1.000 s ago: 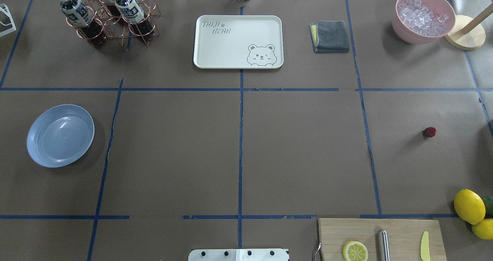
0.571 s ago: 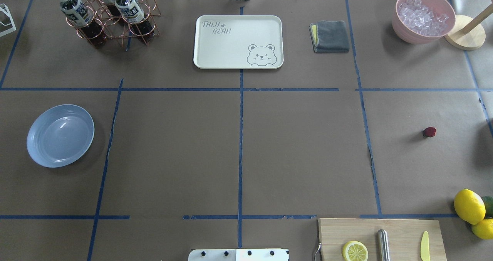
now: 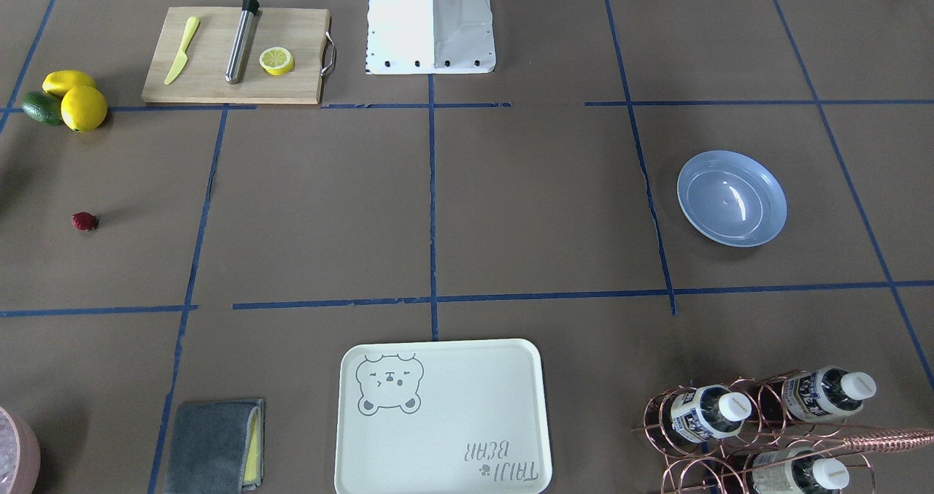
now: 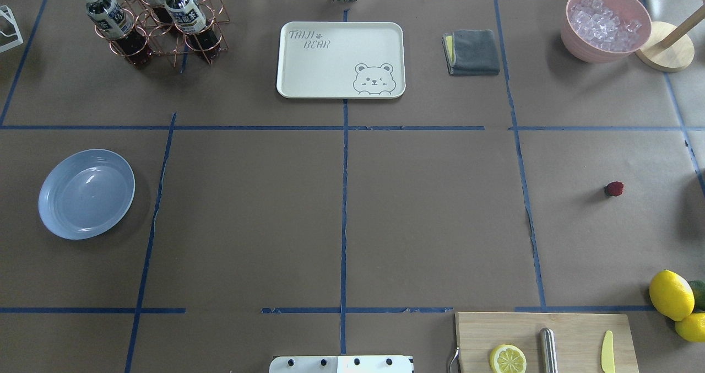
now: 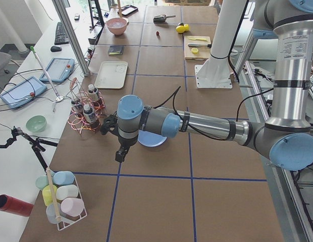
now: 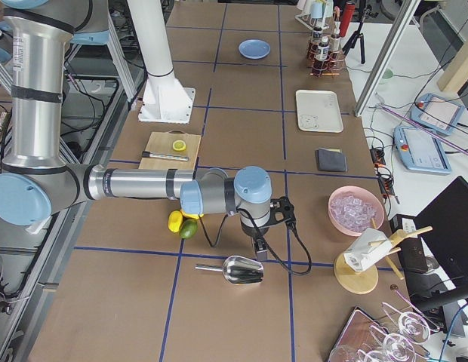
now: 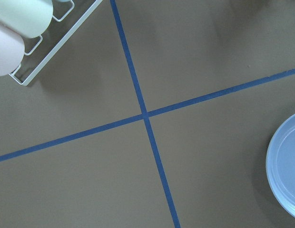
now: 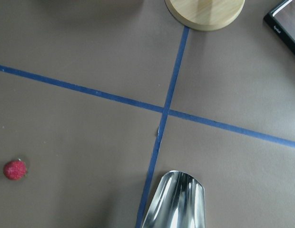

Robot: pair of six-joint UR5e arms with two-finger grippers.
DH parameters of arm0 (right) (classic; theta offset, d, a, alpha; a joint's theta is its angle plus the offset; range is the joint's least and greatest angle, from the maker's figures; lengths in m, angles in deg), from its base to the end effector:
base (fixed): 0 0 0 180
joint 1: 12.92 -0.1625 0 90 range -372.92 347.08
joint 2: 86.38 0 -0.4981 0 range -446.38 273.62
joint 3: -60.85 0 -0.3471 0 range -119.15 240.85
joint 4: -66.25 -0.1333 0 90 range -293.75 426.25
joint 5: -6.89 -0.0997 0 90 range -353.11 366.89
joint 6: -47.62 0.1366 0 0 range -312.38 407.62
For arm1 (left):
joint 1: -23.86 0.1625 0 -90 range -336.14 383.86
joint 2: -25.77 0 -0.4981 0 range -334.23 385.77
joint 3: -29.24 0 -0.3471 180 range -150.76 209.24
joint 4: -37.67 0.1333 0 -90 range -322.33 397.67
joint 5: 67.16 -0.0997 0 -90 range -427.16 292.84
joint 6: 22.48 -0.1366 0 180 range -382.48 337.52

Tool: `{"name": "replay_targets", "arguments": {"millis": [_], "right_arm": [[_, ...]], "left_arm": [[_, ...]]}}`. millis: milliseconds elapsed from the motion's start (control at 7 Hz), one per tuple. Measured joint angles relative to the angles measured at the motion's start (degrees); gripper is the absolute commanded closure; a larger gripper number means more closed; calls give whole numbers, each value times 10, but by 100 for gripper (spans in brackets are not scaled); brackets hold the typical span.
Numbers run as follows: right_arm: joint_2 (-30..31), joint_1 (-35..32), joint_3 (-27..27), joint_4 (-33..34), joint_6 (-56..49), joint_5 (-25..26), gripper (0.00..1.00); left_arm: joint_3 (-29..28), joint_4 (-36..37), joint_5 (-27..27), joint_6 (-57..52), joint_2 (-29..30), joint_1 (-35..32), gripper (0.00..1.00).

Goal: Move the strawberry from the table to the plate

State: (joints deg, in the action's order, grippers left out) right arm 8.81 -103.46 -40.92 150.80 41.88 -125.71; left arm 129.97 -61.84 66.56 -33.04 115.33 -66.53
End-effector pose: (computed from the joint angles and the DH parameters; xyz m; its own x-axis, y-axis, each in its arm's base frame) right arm 0.0448 -0.4178 0.6963 0.7346 -0.2313 0.6378 0.0646 0.9597 0.2736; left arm -0.0421 -0.4647 0.6577 0.7132 0.3977 -0.5772 -0.1264 0.8829 0.4522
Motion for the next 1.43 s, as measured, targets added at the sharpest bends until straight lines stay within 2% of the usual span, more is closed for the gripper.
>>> {"name": "replay_targets", "arguments": {"millis": [286, 571, 714, 857, 1000, 1143, 1429], "right_arm": [[-7, 4, -43, -8, 30, -5, 0], [-3, 27, -52, -65, 39, -34, 0], [-2, 35, -52, -82, 43, -55, 0], [-1, 41, -51, -89, 47, -62, 0], [0, 43, -51, -91, 48, -64, 0], [1, 43, -50, -91, 48, -64, 0], [4, 43, -50, -91, 48, -62, 0]], "left_arm": [[-2, -135, 9, 28, 18, 1, 0], [-1, -210, 76, 121, 17, 9, 0], [-3, -275, 74, 163, -5, 35, 0], [-6, -326, 26, 213, -34, 78, 5], [-12, -359, -34, 274, -55, 127, 20], [-27, -397, -74, 340, -74, 175, 26], [-81, -512, -134, 496, -104, 273, 28]]}}
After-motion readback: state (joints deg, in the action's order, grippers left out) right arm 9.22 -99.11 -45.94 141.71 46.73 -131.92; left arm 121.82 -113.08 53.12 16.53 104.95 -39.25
